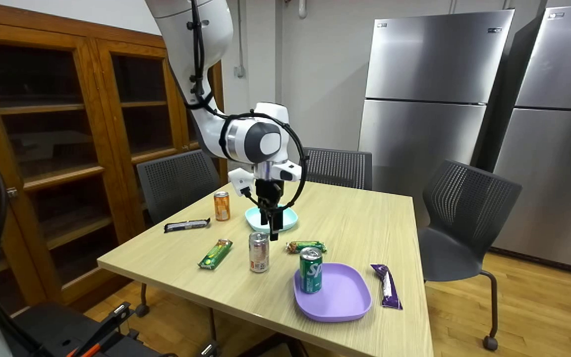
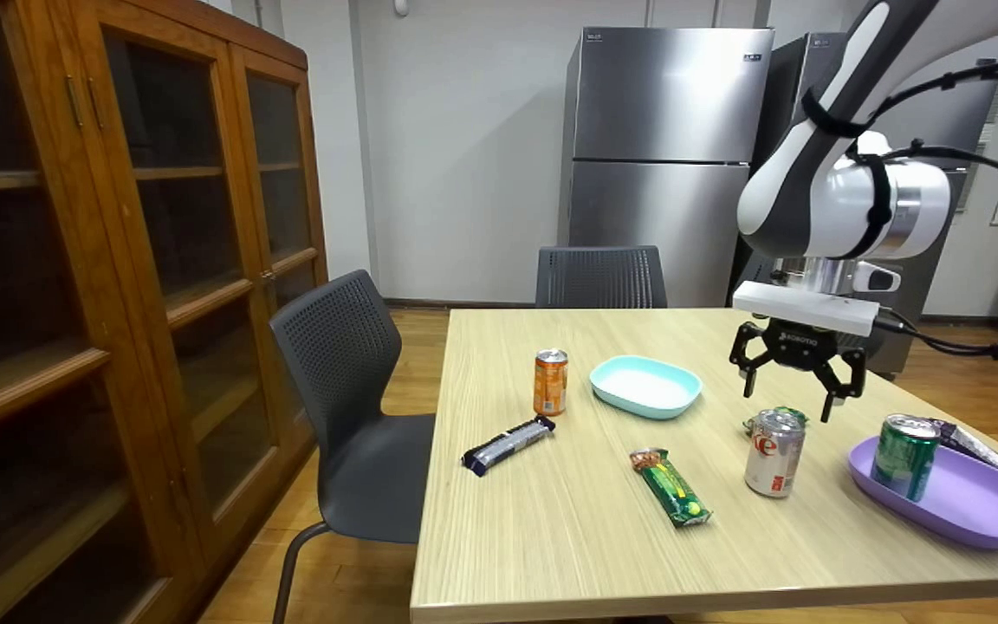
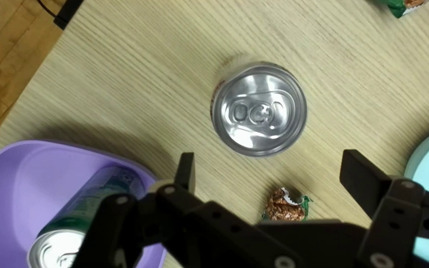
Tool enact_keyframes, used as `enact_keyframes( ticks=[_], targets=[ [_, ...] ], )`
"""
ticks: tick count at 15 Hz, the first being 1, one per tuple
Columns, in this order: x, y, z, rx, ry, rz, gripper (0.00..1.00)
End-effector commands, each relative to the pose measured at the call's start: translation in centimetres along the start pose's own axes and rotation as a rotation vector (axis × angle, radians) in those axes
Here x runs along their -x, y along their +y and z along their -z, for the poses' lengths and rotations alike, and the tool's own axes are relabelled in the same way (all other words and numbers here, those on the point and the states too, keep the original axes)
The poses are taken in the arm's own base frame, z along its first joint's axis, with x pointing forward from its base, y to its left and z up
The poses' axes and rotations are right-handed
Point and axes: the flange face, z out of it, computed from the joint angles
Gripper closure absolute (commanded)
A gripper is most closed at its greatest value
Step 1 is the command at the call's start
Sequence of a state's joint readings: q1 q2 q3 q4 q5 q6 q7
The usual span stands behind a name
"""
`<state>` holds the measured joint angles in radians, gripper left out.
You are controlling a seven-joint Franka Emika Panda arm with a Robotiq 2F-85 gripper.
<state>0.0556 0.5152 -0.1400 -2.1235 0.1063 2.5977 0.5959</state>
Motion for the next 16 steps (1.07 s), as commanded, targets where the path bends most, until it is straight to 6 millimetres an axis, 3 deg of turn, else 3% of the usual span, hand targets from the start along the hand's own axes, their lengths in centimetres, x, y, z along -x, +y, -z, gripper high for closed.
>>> enact_keyframes(
  ticks=[1, 8, 16],
  targets=[
    [-0.5, -1.0, -0.9, 0.012, -0.006, 0.043, 0.0],
    [0.4, -1.1, -2.6, 0.037, -0.039, 0.096, 0.0],
    [1.8, -0.9, -2.7, 0.048, -0.045, 0.142, 0.0]
  ],
)
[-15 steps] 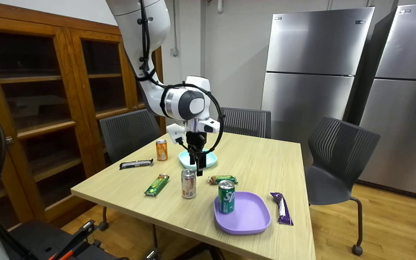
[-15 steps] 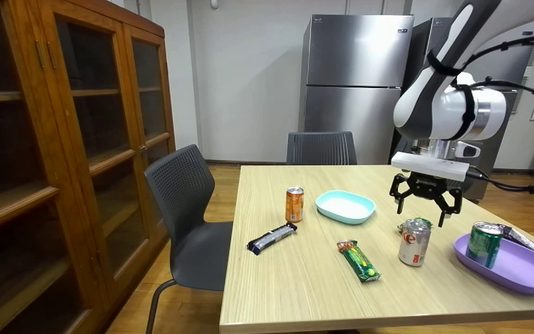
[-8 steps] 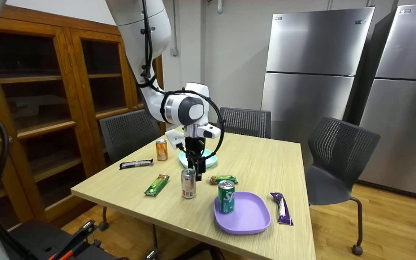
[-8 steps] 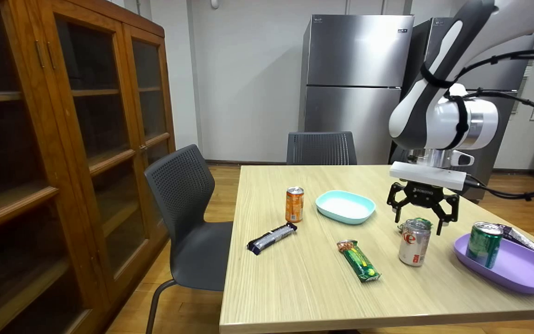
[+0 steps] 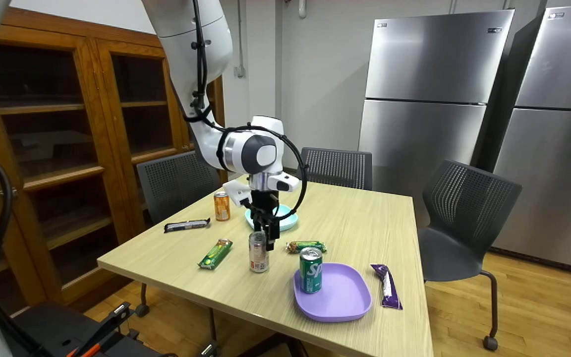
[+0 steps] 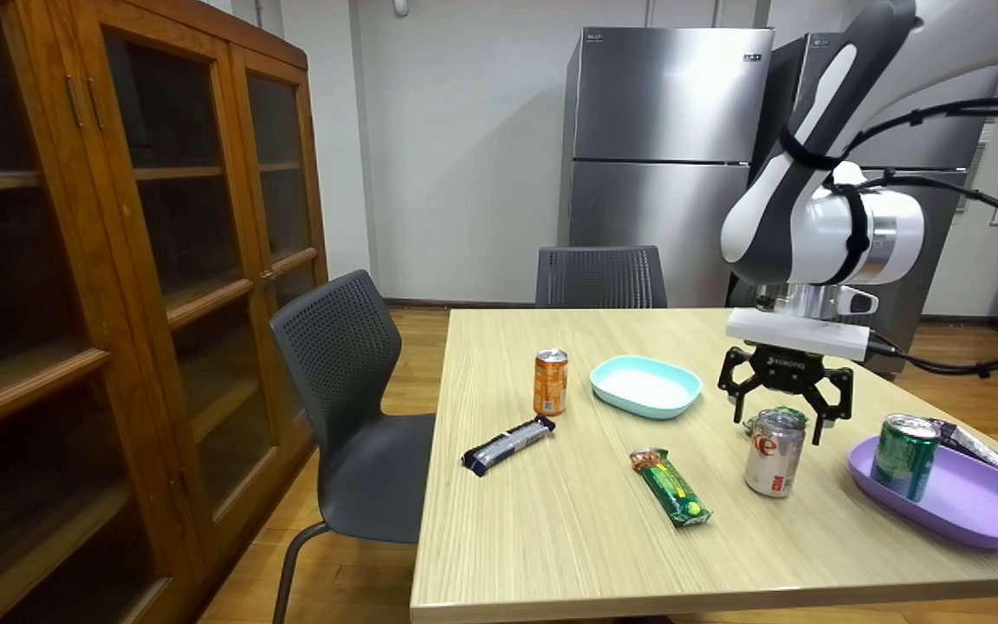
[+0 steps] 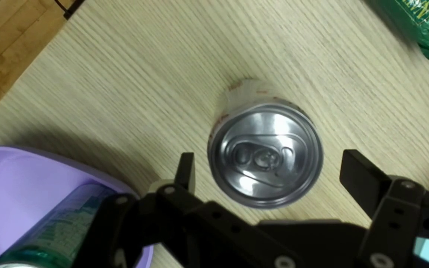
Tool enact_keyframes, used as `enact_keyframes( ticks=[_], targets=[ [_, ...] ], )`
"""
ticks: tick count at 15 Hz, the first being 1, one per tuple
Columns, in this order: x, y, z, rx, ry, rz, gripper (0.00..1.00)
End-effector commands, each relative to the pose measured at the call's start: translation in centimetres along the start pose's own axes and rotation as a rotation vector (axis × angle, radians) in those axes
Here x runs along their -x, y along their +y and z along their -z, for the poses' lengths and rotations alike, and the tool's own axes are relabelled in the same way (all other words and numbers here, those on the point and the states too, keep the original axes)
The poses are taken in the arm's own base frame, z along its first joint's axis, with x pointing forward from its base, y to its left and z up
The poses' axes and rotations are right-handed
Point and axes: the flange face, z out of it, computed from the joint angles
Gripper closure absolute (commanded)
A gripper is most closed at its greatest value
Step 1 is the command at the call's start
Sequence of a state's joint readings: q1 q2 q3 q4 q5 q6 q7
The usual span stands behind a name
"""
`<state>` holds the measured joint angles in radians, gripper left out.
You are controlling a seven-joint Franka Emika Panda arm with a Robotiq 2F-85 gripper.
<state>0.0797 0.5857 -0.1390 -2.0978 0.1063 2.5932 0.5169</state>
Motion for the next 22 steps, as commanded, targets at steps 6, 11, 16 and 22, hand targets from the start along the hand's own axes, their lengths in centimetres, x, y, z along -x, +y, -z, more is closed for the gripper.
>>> enact_keyframes(
  ticks=[6, 11, 16, 22],
  targets=[
    [1.7, 0.4, 0.0, 0.018, -0.019, 0.04, 0.26],
    [1.8, 0.9, 1.5, 0.009, 0.01, 0.037, 0.62],
    [0.5, 2.3, 5.1, -0.019, 0.093, 0.001, 0.62],
    [-2.9, 5.4, 9.3, -0.078, 0.18, -0.107, 0.62]
  ],
)
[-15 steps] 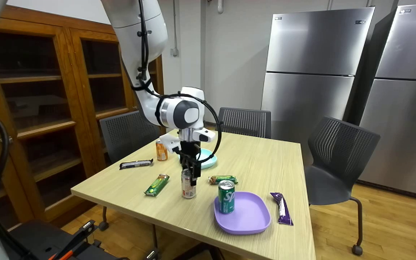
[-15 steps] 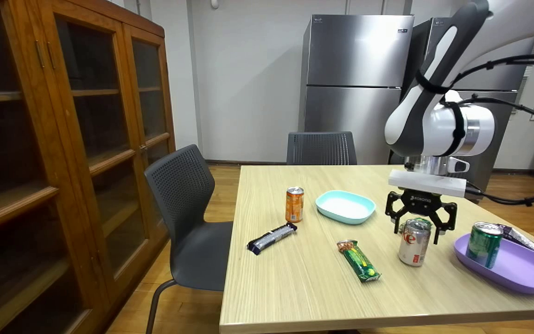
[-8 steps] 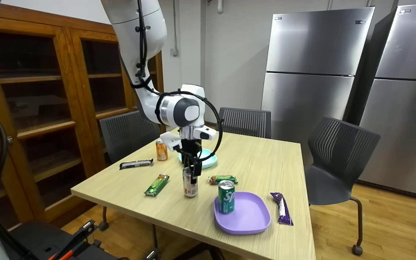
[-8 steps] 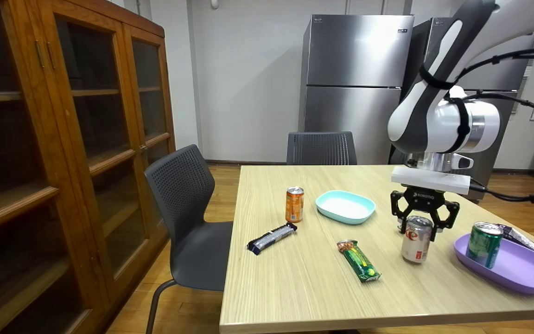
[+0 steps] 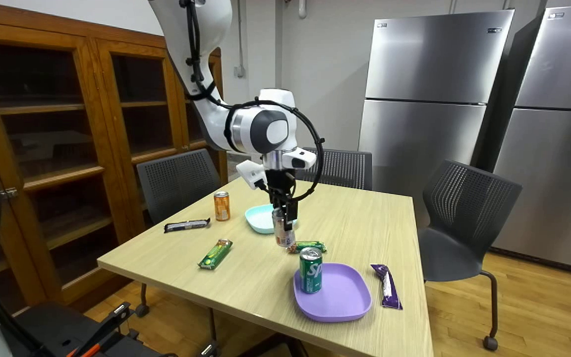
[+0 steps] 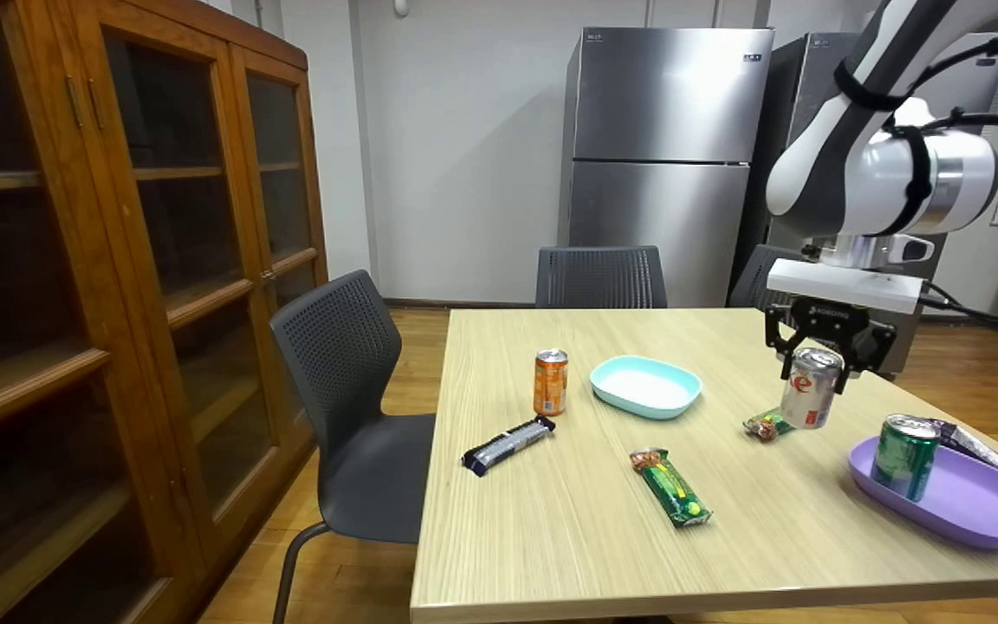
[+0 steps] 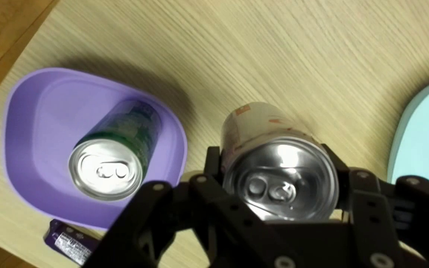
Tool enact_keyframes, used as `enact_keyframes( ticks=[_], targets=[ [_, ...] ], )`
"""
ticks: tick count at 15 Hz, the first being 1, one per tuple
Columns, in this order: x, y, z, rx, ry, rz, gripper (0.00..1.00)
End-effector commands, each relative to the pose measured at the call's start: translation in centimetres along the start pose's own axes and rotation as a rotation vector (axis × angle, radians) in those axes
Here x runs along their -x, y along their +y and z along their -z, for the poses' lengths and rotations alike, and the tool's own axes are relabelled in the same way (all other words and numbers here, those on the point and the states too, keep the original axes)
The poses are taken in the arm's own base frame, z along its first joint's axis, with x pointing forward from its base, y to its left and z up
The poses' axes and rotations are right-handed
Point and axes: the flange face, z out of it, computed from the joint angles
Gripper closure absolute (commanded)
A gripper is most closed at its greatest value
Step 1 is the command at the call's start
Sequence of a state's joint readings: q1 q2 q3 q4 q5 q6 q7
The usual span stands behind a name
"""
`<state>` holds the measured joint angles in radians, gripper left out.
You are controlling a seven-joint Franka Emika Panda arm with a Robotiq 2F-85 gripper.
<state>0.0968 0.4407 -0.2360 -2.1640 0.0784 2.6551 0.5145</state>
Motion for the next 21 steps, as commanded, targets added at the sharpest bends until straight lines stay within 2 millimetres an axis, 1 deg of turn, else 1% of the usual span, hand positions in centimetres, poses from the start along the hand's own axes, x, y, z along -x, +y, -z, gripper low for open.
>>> enact_keyframes(
  ticks=[1, 6, 9, 11, 16, 18, 21],
  targets=[
    [-1.6, 1.9, 2.9, -0.037, 0.053, -0.078, 0.62],
    [-4.5, 4.7, 4.5, -0.055, 0.112, -0.182, 0.62],
    [-5.8, 6.6, 4.7, -0.044, 0.132, -0.248, 0.62],
    [-6.6, 7.9, 4.5, -0.031, 0.136, -0.296, 0.62],
    [-7.7, 11.4, 2.8, 0.015, 0.121, -0.438, 0.62],
    [-8.0, 12.8, 1.7, 0.034, 0.107, -0.493, 0.62],
    [-8.2, 14.0, -0.1, 0.059, 0.072, -0.55, 0.62]
  ],
)
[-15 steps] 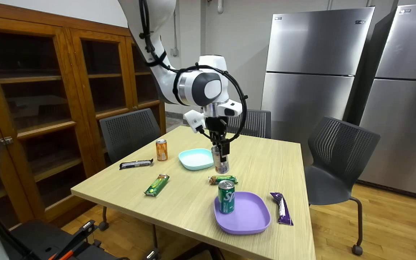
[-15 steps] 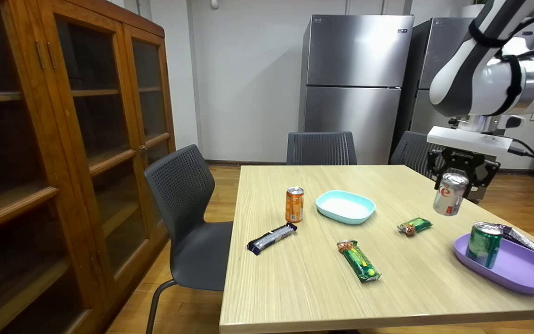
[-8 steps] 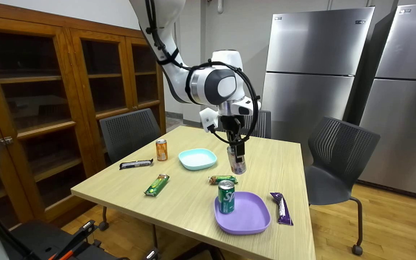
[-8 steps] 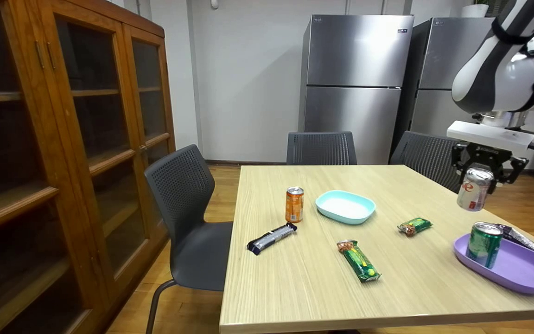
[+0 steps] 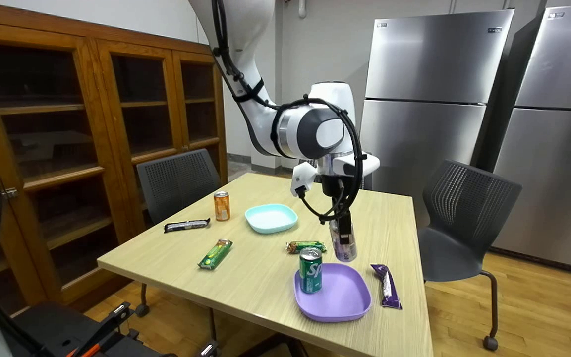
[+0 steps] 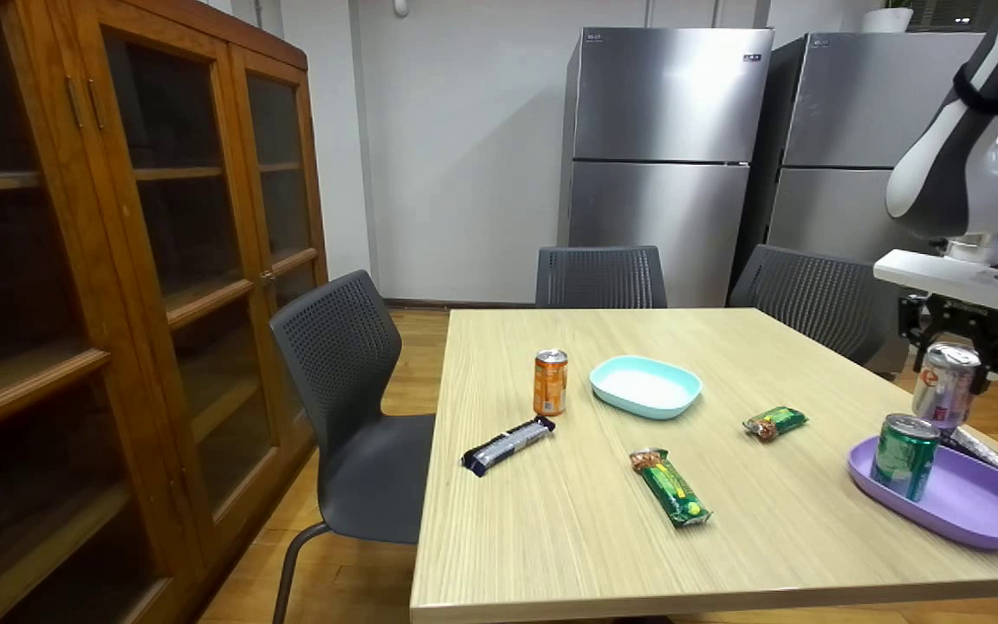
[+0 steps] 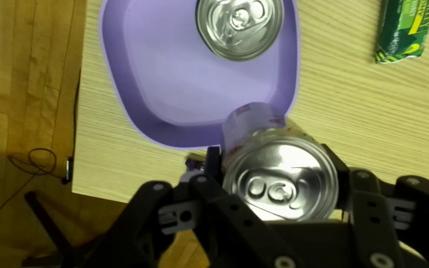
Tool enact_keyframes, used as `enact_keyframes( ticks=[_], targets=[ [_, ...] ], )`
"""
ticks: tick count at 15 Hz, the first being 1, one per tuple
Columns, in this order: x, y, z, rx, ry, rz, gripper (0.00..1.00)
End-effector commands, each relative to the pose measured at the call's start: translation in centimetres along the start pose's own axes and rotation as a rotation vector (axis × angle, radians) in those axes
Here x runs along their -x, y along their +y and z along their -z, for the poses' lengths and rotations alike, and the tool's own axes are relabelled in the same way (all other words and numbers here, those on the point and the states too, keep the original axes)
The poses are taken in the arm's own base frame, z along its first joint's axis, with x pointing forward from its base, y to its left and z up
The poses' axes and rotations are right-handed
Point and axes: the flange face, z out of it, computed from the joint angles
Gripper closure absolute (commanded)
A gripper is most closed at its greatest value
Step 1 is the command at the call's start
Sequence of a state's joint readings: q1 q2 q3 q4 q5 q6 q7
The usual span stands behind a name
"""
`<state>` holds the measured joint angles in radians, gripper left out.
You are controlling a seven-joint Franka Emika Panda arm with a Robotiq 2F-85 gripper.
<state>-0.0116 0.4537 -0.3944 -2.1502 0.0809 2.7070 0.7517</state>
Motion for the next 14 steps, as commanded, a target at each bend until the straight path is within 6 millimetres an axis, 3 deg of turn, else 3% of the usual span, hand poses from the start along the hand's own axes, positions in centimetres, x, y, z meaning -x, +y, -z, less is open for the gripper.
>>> enact_keyframes(
  ticks=[1, 7, 14],
  targets=[
    [-1.0, 0.3, -1.6, 0.035, -0.035, -0.081, 0.62],
    [-1.2, -0.5, -4.8, 0.087, -0.108, -0.132, 0.62],
    [-2.3, -1.5, -6.7, 0.129, -0.146, -0.167, 0.62]
  ],
)
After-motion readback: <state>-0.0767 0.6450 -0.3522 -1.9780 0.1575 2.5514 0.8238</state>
